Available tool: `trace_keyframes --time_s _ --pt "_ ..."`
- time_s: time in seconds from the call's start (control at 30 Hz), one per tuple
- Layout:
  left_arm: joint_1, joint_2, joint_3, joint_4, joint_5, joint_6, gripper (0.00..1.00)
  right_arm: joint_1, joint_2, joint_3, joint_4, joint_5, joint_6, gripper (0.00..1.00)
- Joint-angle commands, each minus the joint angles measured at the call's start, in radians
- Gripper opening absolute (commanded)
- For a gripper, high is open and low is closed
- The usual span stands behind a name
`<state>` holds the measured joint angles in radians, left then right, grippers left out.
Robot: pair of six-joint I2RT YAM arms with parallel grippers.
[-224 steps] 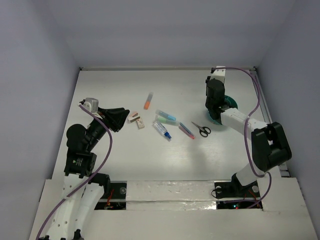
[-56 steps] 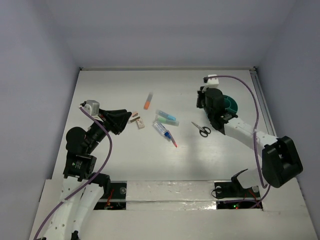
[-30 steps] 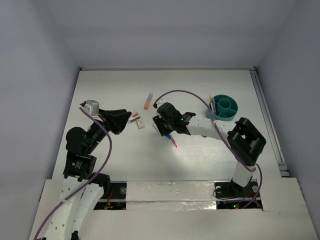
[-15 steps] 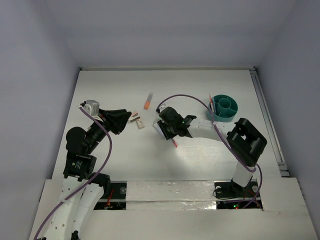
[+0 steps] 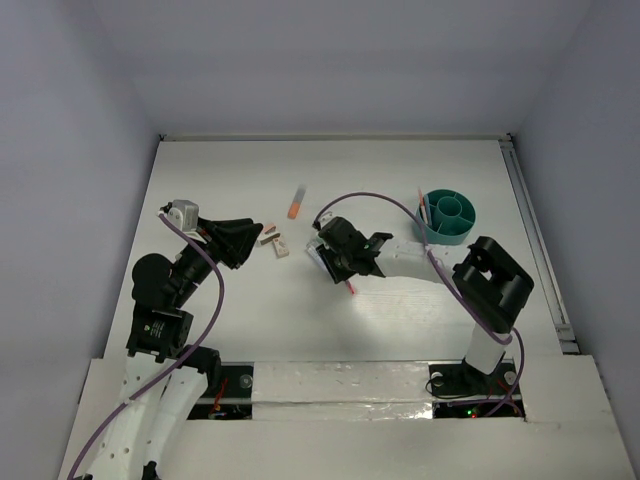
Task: Sort the stationery into containers
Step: Pick up the stationery from the center of the board.
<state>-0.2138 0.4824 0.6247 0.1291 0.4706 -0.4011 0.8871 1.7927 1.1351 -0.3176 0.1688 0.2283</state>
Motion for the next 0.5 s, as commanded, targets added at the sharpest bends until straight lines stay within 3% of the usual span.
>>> trace_keyframes --time_s 0.0,0.47 --pt "0.007 0.004 0.018 0.04 0.013 0.005 0.29 0.016 -0.03 0.005 -0.02 -0.008 0.005 0.4" --pt "0.007 -0.001 0.018 0.04 0.013 0.002 0.3 0.036 -0.006 0.034 -0.051 0.023 0.0 0.3"
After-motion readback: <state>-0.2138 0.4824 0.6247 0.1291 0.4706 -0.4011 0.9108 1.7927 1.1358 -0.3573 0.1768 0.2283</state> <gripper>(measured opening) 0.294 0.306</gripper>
